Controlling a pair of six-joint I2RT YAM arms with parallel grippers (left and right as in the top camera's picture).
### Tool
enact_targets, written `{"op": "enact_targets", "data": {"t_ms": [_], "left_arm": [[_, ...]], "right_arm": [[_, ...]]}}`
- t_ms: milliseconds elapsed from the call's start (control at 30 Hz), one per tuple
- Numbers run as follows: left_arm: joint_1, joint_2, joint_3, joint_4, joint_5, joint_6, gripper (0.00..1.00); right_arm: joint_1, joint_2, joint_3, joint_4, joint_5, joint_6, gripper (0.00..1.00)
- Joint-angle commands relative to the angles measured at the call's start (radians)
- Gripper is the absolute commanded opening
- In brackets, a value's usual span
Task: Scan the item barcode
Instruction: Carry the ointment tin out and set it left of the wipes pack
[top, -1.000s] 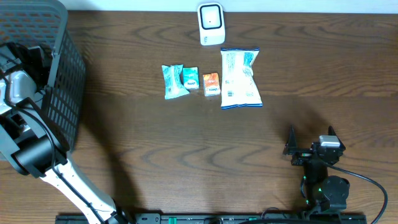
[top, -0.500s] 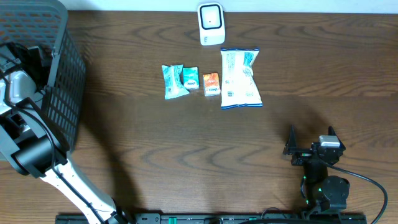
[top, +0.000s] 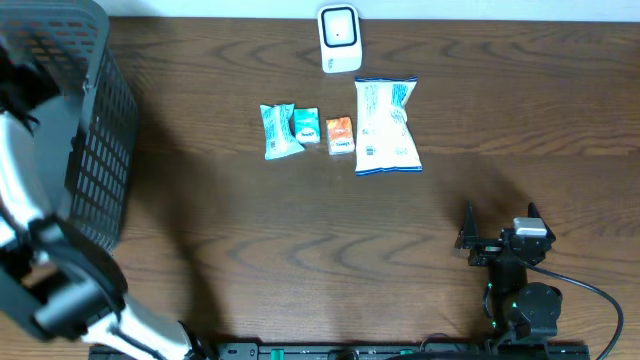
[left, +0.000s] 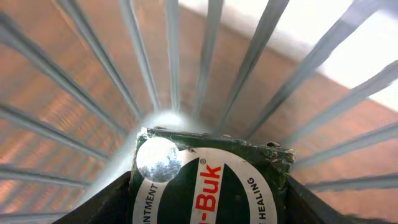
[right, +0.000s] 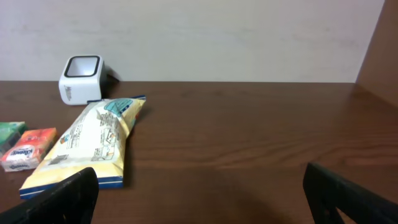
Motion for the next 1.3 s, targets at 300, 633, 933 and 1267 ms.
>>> {"op": "enact_targets", "data": {"t_ms": [300,633,933,1267], "left_arm": [[-0.087,-0.380,0.005,-0.040,0.292,-0.333,0.59],[-0.380,-0.394,-0.005,-0.282,0.276,-0.324,0.60],[-0.589,-0.254,-0.042,-0.340,-0.020,-0.293,0.60],[-0.664,0.027,-0.042,-0.321,-0.059,-0.280,0.60]], "right_arm": [[-0.002,-0.006,-0.002,-0.003,0.002,-0.007,0.99],[-0.002,-0.006,-0.002,-0.003,0.002,-0.007,0.99],[-0.002,-0.006,-0.002,-0.003,0.002,-0.007,0.99],[-0.002,-0.006,-0.003,-0.003,0.002,-0.007,0.99]]}}
